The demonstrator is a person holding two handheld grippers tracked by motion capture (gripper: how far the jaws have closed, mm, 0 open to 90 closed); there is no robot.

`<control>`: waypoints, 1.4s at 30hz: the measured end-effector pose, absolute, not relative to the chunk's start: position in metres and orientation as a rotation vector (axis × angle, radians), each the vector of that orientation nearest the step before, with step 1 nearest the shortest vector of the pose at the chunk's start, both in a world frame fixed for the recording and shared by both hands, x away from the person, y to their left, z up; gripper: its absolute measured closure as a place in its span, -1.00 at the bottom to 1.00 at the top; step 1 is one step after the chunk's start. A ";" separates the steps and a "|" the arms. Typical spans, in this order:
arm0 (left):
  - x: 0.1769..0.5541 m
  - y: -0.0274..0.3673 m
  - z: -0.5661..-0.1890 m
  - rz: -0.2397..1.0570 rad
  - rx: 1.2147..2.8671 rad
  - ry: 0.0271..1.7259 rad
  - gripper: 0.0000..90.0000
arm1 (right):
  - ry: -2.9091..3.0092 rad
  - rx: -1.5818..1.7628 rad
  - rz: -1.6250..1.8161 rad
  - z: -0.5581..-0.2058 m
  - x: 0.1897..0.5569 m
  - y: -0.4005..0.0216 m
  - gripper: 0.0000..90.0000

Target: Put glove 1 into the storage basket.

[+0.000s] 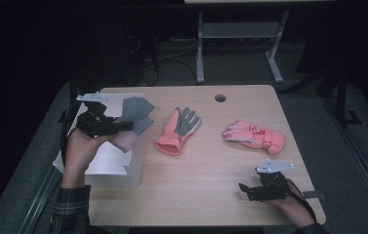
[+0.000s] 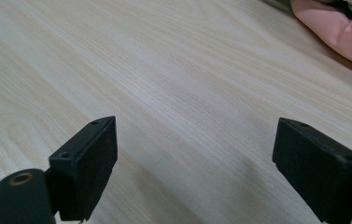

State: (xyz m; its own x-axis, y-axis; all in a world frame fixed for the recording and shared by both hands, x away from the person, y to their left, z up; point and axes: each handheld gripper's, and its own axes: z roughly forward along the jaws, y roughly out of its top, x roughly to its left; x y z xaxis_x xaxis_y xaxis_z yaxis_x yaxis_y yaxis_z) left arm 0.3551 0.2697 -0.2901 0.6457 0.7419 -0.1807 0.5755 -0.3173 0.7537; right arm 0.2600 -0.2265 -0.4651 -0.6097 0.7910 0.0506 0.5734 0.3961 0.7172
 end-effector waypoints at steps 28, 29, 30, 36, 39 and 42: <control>0.399 0.338 -0.367 0.352 1.999 1.389 0.47 | 2.359 1.191 1.033 -0.466 0.261 -0.226 -0.69; 0.400 0.339 -0.370 0.353 1.996 1.396 0.47 | 2.360 1.192 1.032 -0.465 0.261 -0.226 -0.69; 0.401 0.340 -0.374 0.350 2.003 1.410 0.47 | 2.361 1.193 1.031 -0.465 0.261 -0.227 -0.69; 0.408 0.335 -0.390 0.365 2.091 1.449 0.46 | 2.362 1.191 1.035 -0.465 0.261 -0.226 -0.69; 0.410 0.335 -0.396 0.355 2.099 1.459 0.46 | 2.362 1.189 1.035 -0.465 0.261 -0.226 -0.69; 0.412 0.334 -0.402 0.349 2.126 1.481 0.45 | 2.361 1.190 1.034 -0.465 0.261 -0.226 -0.69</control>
State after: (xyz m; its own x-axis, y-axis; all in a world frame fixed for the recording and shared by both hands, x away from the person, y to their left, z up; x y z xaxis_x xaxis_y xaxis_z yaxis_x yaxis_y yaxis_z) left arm 0.4119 0.3335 -0.4021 0.3688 0.9258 -0.0826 0.7914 -0.2662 0.5504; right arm 0.2609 -0.2264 -0.4654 -0.6112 0.7899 0.0505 0.5730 0.3975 0.7167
